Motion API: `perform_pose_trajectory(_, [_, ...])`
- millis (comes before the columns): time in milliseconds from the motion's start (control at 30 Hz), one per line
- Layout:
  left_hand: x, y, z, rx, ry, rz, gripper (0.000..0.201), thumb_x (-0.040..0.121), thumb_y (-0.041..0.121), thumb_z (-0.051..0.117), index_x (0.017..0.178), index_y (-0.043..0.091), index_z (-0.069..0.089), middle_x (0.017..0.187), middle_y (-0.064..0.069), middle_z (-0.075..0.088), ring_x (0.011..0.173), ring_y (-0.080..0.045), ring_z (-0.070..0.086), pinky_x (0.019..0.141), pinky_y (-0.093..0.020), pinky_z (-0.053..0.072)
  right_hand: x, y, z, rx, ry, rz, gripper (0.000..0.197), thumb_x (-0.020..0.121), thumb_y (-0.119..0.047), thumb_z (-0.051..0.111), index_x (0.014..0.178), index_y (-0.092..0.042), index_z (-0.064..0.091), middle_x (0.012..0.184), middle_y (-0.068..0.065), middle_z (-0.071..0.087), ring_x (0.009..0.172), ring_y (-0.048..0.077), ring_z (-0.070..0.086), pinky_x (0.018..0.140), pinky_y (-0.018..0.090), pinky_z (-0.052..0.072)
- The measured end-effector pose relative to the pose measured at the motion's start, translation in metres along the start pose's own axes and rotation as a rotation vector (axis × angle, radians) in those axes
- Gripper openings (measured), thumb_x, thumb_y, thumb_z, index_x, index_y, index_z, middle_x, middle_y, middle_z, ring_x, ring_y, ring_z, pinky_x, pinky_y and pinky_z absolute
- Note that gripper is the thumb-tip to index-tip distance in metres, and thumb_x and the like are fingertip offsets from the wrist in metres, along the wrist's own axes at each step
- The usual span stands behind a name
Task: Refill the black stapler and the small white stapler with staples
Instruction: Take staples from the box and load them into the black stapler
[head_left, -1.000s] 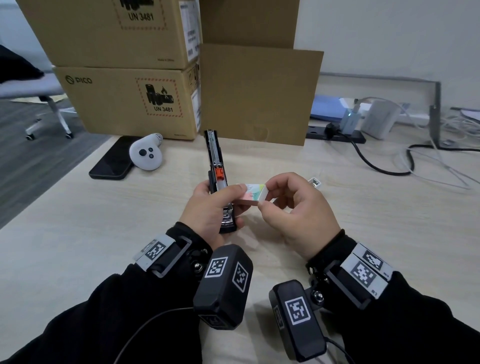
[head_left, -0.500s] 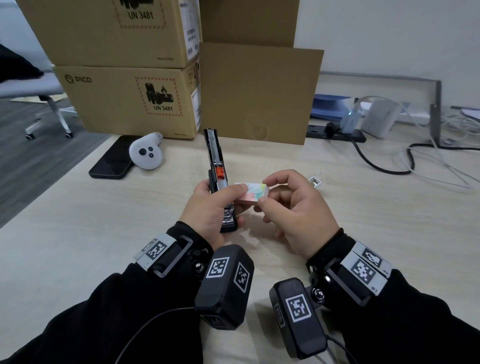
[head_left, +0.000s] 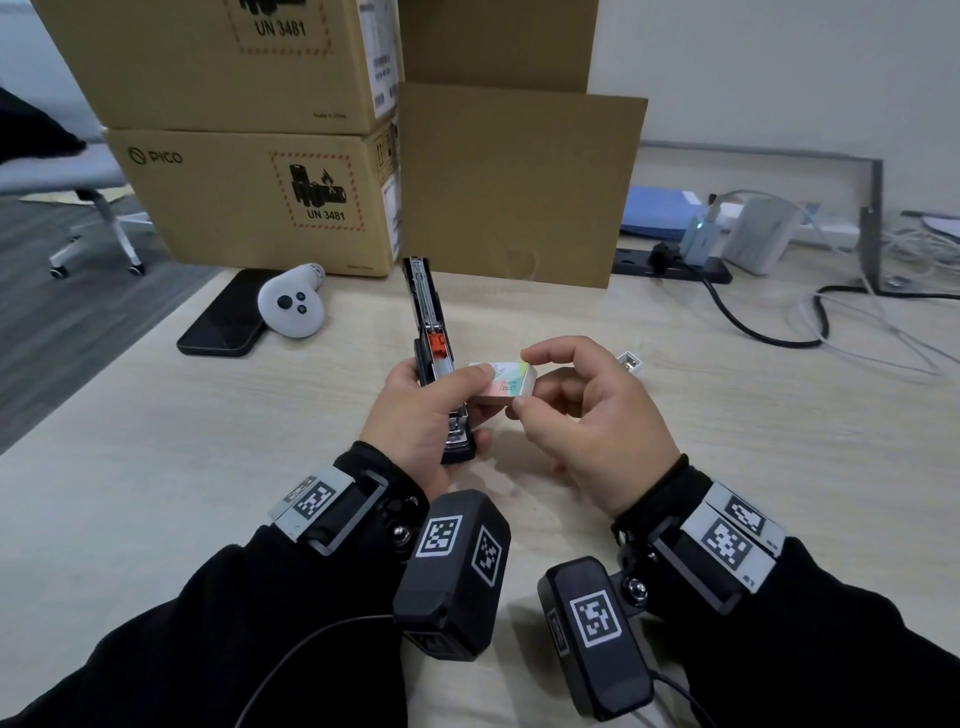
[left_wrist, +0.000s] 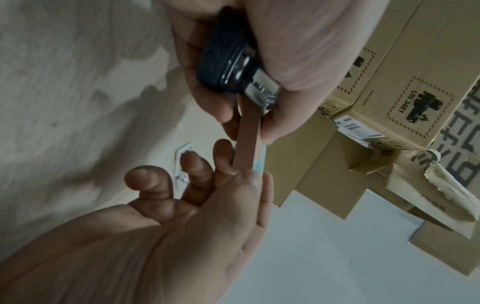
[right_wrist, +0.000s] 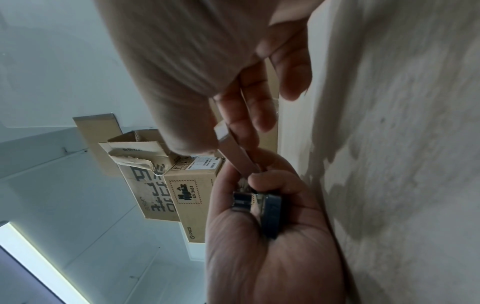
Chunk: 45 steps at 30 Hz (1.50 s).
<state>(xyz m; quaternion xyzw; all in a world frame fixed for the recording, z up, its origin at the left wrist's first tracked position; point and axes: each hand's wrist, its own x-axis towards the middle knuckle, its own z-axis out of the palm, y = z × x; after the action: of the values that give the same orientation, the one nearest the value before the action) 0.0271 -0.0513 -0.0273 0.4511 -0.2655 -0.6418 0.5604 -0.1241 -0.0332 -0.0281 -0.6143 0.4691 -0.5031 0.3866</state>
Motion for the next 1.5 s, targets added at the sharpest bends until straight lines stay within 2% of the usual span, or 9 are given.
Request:
perform_pose_trajectory(167, [-0.0003, 0.0001, 0.0004, -0.010, 0.006, -0.001, 0.037, 0.085, 0.006, 0.073, 0.115, 0.010, 0.052, 0.085, -0.011, 0.073, 0.059, -0.017, 0.072, 0.040, -0.024, 0.045, 0.0003, 0.0001, -0.0018, -0.065, 0.010, -0.002, 0.024, 0.082, -0.015, 0.069, 0.101, -0.029, 0.064, 0.073, 0.004, 0.074, 0.057, 0.010, 0.055, 0.056, 0.027, 0.045])
perform_pose_trajectory(333, [-0.0002, 0.0010, 0.0008, 0.006, 0.003, -0.015, 0.039, 0.085, 0.007, 0.073, 0.117, 0.010, 0.051, 0.085, -0.010, 0.073, 0.060, -0.015, 0.073, 0.040, -0.023, 0.045, 0.0000, 0.0004, -0.0028, -0.101, 0.024, -0.003, 0.022, 0.084, -0.010, 0.066, 0.097, -0.027, 0.062, 0.076, 0.012, 0.073, 0.071, 0.036, 0.066, 0.058, 0.038, 0.052])
perform_pose_trajectory(500, [-0.0005, 0.0026, 0.0008, 0.026, -0.012, -0.044, 0.040, 0.085, 0.010, 0.074, 0.117, 0.012, 0.051, 0.085, -0.009, 0.075, 0.061, -0.014, 0.073, 0.040, -0.023, 0.045, -0.0001, -0.0012, -0.0036, -0.151, 0.034, -0.009, 0.021, 0.081, -0.013, 0.062, 0.097, -0.028, 0.061, 0.072, 0.012, 0.073, 0.075, 0.039, 0.067, 0.065, 0.052, 0.057])
perform_pose_trajectory(600, [-0.0009, 0.0040, 0.0004, 0.016, -0.019, -0.063, 0.043, 0.084, 0.010, 0.075, 0.120, 0.012, 0.052, 0.081, -0.008, 0.077, 0.063, -0.015, 0.074, 0.041, -0.022, 0.045, 0.0002, -0.0024, -0.0040, -0.152, 0.024, -0.003, 0.022, 0.079, -0.017, 0.058, 0.096, -0.030, 0.060, 0.073, 0.009, 0.074, 0.075, 0.035, 0.070, 0.065, 0.050, 0.059])
perform_pose_trajectory(767, [-0.0013, 0.0041, -0.0005, 0.009, -0.022, -0.083, 0.041, 0.084, 0.008, 0.075, 0.116, 0.013, 0.050, 0.086, -0.012, 0.076, 0.065, -0.017, 0.073, 0.040, -0.022, 0.045, 0.0006, -0.0044, -0.0059, -0.104, 0.000, 0.035, 0.031, 0.085, -0.002, 0.054, 0.097, -0.030, 0.060, 0.074, 0.009, 0.074, 0.067, 0.018, 0.073, 0.052, 0.037, 0.057])
perform_pose_trajectory(966, [-0.0006, 0.0043, -0.0008, 0.029, -0.040, -0.081, 0.036, 0.085, 0.007, 0.073, 0.113, 0.012, 0.050, 0.075, -0.009, 0.077, 0.061, -0.016, 0.072, 0.040, -0.023, 0.045, -0.0004, -0.0066, -0.0026, -0.062, -0.015, 0.047, 0.027, 0.076, -0.018, 0.056, 0.096, -0.036, 0.061, 0.080, 0.008, 0.074, 0.073, 0.044, 0.065, 0.045, 0.039, 0.056])
perform_pose_trajectory(1100, [-0.0014, 0.0047, -0.0009, 0.036, -0.045, -0.082, 0.036, 0.085, 0.008, 0.073, 0.113, 0.013, 0.050, 0.076, -0.008, 0.078, 0.062, -0.016, 0.074, 0.040, -0.023, 0.045, -0.0014, -0.0075, -0.0042, -0.069, 0.017, 0.038, 0.027, 0.079, -0.014, 0.058, 0.098, -0.033, 0.064, 0.082, 0.010, 0.074, 0.071, 0.038, 0.068, 0.045, 0.036, 0.055])
perform_pose_trajectory(1266, [-0.0022, 0.0045, -0.0008, 0.038, -0.040, -0.083, 0.038, 0.084, 0.009, 0.074, 0.115, 0.012, 0.051, 0.085, -0.010, 0.077, 0.064, -0.016, 0.074, 0.042, -0.024, 0.047, 0.0004, -0.0066, -0.0057, -0.064, 0.021, 0.073, 0.034, 0.087, 0.000, 0.053, 0.103, -0.027, 0.066, 0.081, 0.016, 0.072, 0.063, 0.012, 0.072, 0.046, 0.032, 0.053])
perform_pose_trajectory(1500, [-0.0004, 0.0035, -0.0009, 0.021, -0.031, -0.061, 0.032, 0.085, 0.008, 0.074, 0.107, 0.013, 0.051, 0.073, -0.006, 0.077, 0.063, -0.016, 0.074, 0.042, -0.024, 0.047, 0.0012, -0.0051, -0.0056, -0.033, 0.039, 0.096, 0.023, 0.093, -0.009, 0.056, 0.100, -0.026, 0.069, 0.077, -0.004, 0.078, 0.064, 0.013, 0.072, 0.047, 0.031, 0.053])
